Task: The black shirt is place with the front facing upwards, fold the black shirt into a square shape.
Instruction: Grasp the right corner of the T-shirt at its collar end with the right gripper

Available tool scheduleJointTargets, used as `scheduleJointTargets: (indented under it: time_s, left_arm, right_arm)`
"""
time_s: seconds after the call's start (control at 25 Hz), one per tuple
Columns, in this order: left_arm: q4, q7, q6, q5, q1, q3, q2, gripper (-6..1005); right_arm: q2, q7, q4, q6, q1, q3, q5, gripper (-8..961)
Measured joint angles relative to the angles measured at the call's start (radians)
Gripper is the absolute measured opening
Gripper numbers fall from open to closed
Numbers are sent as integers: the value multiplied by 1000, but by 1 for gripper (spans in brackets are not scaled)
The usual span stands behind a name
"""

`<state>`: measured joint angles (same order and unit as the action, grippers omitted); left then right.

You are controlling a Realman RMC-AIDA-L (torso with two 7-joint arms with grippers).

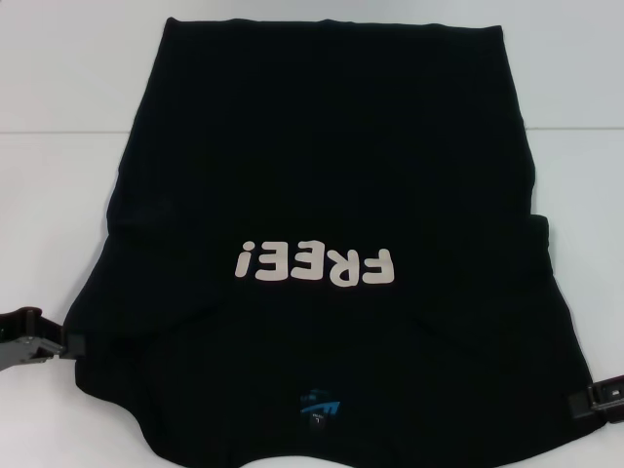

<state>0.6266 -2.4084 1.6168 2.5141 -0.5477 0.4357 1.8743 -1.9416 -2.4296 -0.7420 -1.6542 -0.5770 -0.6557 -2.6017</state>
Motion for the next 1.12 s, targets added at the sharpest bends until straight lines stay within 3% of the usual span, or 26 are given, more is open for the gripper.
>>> scheduleJointTargets:
  time_s: [1.12]
  left_arm:
    - [1,5,2,0,-1,0,3,2]
  right_arm:
    - [-31,27,51,14,-57,-25,8,825]
